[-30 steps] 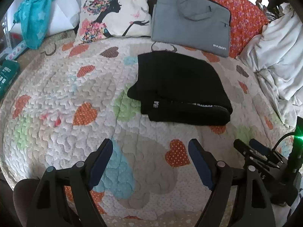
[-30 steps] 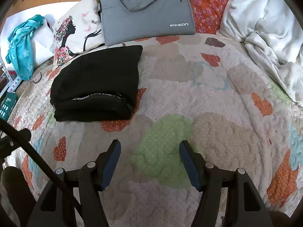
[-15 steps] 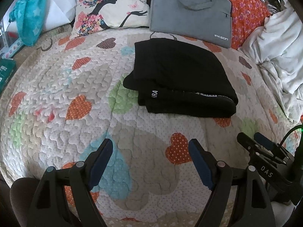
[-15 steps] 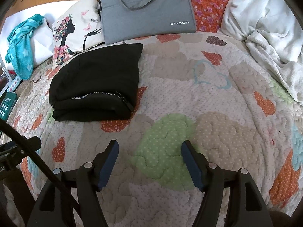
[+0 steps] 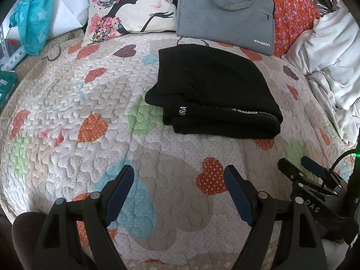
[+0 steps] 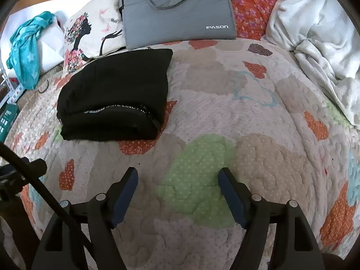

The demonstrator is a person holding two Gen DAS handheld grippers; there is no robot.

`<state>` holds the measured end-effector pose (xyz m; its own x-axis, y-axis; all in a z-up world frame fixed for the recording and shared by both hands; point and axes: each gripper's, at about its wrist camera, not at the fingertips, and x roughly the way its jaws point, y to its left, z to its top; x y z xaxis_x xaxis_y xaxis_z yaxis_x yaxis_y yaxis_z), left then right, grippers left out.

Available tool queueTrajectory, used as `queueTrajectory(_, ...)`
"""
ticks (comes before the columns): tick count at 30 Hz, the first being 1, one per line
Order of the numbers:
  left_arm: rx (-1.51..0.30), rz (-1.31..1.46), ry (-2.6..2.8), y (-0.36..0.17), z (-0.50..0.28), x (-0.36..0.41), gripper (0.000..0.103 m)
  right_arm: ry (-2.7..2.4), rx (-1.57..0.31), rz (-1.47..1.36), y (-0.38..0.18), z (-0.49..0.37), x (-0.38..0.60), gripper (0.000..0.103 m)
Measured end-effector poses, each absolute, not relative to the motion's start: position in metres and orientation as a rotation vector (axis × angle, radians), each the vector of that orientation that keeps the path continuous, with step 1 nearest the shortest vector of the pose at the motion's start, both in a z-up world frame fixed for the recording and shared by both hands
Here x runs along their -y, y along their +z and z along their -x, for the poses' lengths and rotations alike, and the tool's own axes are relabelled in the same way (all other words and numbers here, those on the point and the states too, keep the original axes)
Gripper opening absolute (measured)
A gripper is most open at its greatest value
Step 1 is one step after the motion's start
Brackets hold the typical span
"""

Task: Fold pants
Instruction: 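Lift both tools back above the folded black garment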

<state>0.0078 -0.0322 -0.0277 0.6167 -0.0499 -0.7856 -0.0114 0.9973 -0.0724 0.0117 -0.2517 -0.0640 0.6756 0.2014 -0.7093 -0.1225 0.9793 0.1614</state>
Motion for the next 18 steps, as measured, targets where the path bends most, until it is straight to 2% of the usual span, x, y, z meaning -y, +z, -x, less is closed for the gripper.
queueTrajectory(2, -0.901, 0.073, -0.018, -0.025, -0.006, 0.031, 0.081, 0.179, -0.809, -0.078, -0.065, -0.012, 0.248, 0.082)
queueTrajectory(7, -0.86, 0.082, -0.007, -0.009, 0.006, 0.026, 0.081, 0.194, -0.798, -0.016, -0.071, -0.012, 0.236, 0.096)
queueTrajectory(12, -0.786, 0.079, 0.005, 0.015, 0.029, 0.021, 0.081, 0.22, -0.839, -0.02, -0.072, -0.014, 0.233, 0.102)
queueTrajectory(18, -0.646, 0.082, 0.048, 0.059, 0.063, 0.004, 0.081, 0.283, -0.977, 0.033, -0.067, -0.024, 0.227, 0.102)
